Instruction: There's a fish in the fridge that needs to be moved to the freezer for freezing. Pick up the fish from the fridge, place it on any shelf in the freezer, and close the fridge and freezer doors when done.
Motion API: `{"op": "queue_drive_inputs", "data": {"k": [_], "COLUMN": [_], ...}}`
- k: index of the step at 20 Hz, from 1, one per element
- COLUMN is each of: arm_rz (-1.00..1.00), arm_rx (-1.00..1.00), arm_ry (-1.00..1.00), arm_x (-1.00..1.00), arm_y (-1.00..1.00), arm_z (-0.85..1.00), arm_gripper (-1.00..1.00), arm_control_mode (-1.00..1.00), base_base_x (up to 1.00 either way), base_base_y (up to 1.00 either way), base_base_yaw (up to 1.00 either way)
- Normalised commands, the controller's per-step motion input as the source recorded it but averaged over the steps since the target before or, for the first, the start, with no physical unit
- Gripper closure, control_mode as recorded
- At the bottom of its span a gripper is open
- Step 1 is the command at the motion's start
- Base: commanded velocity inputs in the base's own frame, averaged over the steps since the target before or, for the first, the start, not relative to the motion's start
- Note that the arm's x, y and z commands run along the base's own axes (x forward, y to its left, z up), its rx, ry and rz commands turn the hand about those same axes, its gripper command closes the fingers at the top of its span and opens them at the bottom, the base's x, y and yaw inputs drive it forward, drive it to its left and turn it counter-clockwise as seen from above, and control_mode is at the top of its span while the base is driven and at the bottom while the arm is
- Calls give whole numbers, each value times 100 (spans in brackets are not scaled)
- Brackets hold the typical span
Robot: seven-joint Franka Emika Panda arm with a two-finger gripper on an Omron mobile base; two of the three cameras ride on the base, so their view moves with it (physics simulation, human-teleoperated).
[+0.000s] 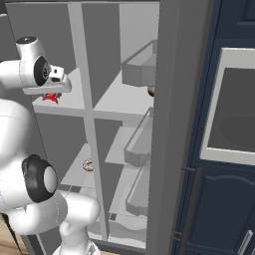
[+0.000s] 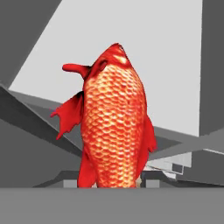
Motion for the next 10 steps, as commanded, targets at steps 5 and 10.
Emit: {"op": "queue_drive_inputs", "data": {"k": [5,10], "arm_rz": [0,0], "arm_rx": [0,0], "arm_ry": [0,0], "arm_x": [50,52], "arm_y": [17,0], "arm_z": [-2,-9], "arm_gripper": [100,100], "arm_control_mode": [-100,-100], "base_base_x": [0,0], "base_base_y": [0,0], "base_base_yaw": [0,0]}}
